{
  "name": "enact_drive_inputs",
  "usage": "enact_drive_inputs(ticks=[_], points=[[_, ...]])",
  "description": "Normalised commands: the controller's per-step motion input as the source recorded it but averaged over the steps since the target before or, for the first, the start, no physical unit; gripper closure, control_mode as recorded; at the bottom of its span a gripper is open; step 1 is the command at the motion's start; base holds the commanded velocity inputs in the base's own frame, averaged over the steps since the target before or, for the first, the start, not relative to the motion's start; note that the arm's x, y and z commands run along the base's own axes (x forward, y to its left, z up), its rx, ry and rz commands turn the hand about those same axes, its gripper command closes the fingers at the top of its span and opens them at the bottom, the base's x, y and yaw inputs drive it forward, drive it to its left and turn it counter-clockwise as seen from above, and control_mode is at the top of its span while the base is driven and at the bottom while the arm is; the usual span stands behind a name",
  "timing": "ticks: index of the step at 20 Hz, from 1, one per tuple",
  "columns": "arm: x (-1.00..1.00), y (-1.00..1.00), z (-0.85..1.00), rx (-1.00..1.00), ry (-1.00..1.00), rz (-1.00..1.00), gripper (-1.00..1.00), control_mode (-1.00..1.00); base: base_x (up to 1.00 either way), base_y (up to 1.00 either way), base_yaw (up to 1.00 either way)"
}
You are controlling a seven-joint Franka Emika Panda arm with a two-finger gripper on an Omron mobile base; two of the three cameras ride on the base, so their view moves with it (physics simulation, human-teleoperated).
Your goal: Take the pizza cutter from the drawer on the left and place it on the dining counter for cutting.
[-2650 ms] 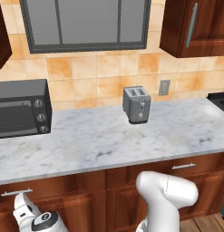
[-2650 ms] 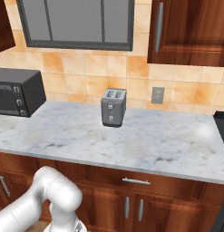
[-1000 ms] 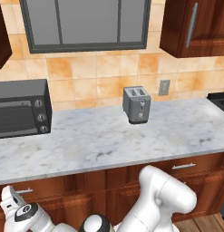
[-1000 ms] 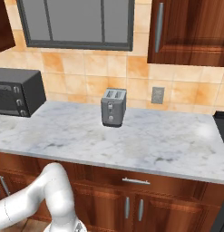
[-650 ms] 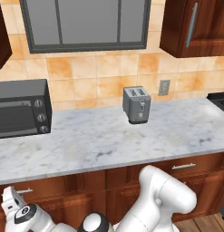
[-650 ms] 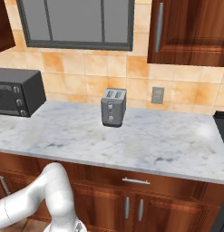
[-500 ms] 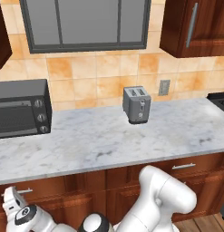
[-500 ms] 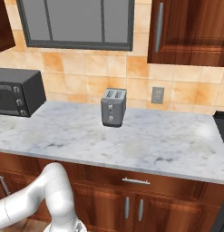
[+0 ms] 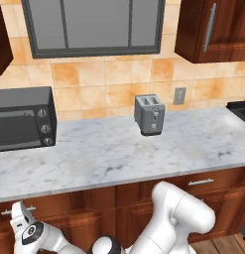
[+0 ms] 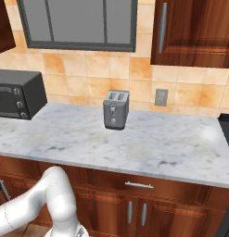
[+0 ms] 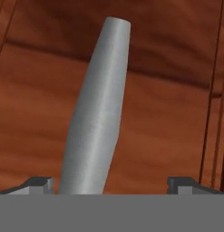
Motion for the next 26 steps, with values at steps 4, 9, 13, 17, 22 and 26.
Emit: enact_drive_inputs(ticks=[4,9,13,17,22,26], points=[[0.02,-0.16,-0.78,0.04,-0.18,0.0,-1.0,-1.0,0.0,0.0,0.0],[0.0,-0.04,-0.81,0.01,-0.18,0.0,-1.0,-1.0,0.0,0.0,0.0],[0.03,0.0,-0.78,0.03,-0.14,0.0,-1.0,-1.0,0.0,0.0,0.0],[0.11,0.0,-0.81,0.03,-0.11,0.0,-1.0,-1.0,0.0,0.0,0.0],[0.15,0.0,-0.81,0.07,-0.1,0.0,-1.0,-1.0,0.0,0.0,0.0],[0.26,0.0,-0.68,0.04,-0.18,0.0,-1.0,-1.0,0.0,0.0,0.0]])
